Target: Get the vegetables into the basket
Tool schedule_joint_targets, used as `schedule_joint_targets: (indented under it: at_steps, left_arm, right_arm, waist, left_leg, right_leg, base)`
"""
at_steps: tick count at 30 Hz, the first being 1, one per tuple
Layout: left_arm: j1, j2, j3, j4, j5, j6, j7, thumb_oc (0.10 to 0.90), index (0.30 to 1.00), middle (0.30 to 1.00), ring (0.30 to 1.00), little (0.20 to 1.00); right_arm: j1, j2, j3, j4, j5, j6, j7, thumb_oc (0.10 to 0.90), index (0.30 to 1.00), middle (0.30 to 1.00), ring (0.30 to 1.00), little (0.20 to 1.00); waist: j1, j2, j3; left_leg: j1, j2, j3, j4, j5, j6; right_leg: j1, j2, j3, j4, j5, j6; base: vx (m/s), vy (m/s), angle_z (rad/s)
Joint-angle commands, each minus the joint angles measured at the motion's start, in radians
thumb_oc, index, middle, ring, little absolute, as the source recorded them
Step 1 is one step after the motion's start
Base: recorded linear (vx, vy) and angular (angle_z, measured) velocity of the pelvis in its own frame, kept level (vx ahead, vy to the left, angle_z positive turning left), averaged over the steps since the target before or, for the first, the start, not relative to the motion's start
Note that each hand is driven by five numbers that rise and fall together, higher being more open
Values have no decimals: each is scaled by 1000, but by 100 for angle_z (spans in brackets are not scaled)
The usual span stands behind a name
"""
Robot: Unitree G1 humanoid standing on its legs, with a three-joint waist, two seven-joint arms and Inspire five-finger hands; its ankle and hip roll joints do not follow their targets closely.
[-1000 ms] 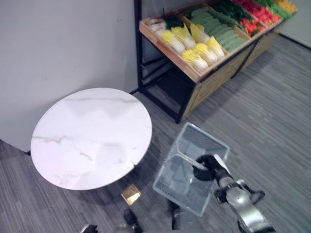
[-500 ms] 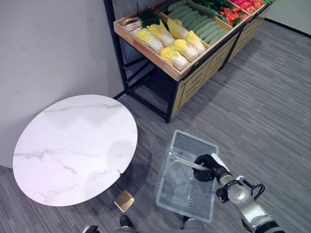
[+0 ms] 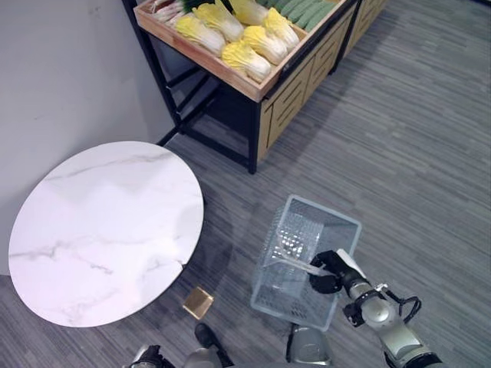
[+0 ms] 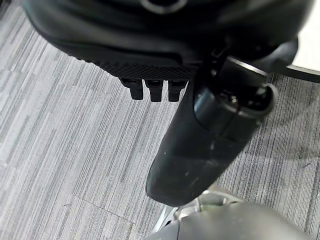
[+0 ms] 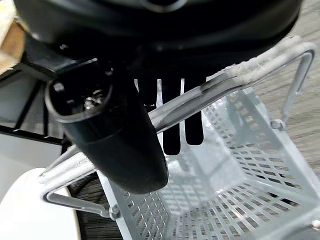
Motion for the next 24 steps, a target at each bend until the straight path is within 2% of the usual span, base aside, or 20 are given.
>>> schedule_joint_targets:
  at_steps: [1,2,3,4,5,6,7,8,10,15,24]
  left_arm:
    - [-103,-39,14,1,-64,-35,10,900,1000,1000,1000,1000]
    - [-104,-42,14,1,-79,-40,13,900,1000,1000,1000,1000]
    - [-105,-41,14,1,-80,-40,13,900,1000,1000,1000,1000]
    - [-106,-46,15,2,-120,-51,29,900,1000,1000,1000,1000]
    - [-108,-44,16,3,-134,-56,32,900,1000,1000,1000,1000]
    - [-108,-44,16,4,-134,-56,33,900,1000,1000,1000,1000]
    - [-103,-39,19,2,-144,-57,38,900,1000,1000,1000,1000]
    - [-102,-35,17,2,-147,-53,38,900,1000,1000,1000,1000]
    - [-97,-33,14,-6,-141,-52,32,900,1000,1000,1000,1000]
    - [-92,-12,13,-30,-139,-58,37,900,1000,1000,1000,1000]
    - [-82,1,9,-38,-120,-58,30,900,1000,1000,1000,1000]
  right_arm:
    - [-69,-22,-54,-105,-10,-99,-42,400,300,300,300,300]
    - [-79,-25,-47,-95,-8,-100,-45,400,300,300,300,300]
    - [-80,-24,-47,-95,-8,-101,-45,400,300,300,300,300]
    - [-111,-23,-25,-72,1,-109,-50,400,300,300,300,300]
    - [-121,-21,-15,-61,3,-111,-50,400,300,300,300,300]
    - [-122,-21,-14,-60,3,-111,-51,400,300,300,300,300]
    - [-133,-17,-1,-51,9,-115,-47,400,300,300,300,300]
    - [-134,-14,9,-39,5,-109,-38,400,300,300,300,300]
    - [-123,-8,4,-32,1,-97,-32,400,300,300,300,300]
    - [-142,23,24,3,-10,-89,-33,400,300,300,300,300]
    - [-146,54,39,68,-34,-75,-36,400,300,300,300,300]
  waist:
    - [17,-35,-12]
    - [33,-43,-14]
    - [31,-45,-17]
    - [77,-66,-10]
    - [89,-71,-8]
    - [89,-72,-7]
    - [101,-82,-3]
    - [95,-88,0]
    - [91,-87,7]
    - [96,-97,12]
    - [82,-102,12]
  left_leg:
    - [-36,-58,-261,135,-85,-51]
    - [-67,-85,-347,109,-101,-40]
    - [-72,-87,-348,108,-97,-39]
    - [-136,-130,-554,93,-96,-28]
    - [-154,-139,-616,95,-93,-22]
    - [-152,-139,-615,96,-96,-22]
    - [-154,-159,-670,109,-114,-11]
    - [-139,-153,-642,102,-122,3]
    - [-125,-163,-611,101,-126,15]
    - [-92,-190,-535,64,-139,42]
    - [-38,-217,-480,14,-149,66]
  right_leg:
    - [-22,54,57,46,-61,-13]
    - [-16,52,79,32,-61,-11]
    - [-20,50,78,30,-58,-11]
    - [-12,56,154,22,-54,-8]
    - [-14,61,185,26,-55,-7]
    - [-13,61,186,28,-58,-7]
    - [-18,68,228,46,-67,-8]
    - [-28,72,258,70,-74,-6]
    - [-40,61,264,76,-67,-1]
    - [-75,47,314,66,-36,22]
    - [-96,38,368,53,14,55]
  base:
    - [117,-31,-11]
    - [83,13,-32]
    - [168,14,-56]
    - [166,-6,-78]
    - [177,-7,-72]
    - [96,-8,-103]
    - [92,78,-124]
    - [103,147,-145]
    - [23,204,-137]
    - [-26,167,-40]
    - [-18,105,-30]
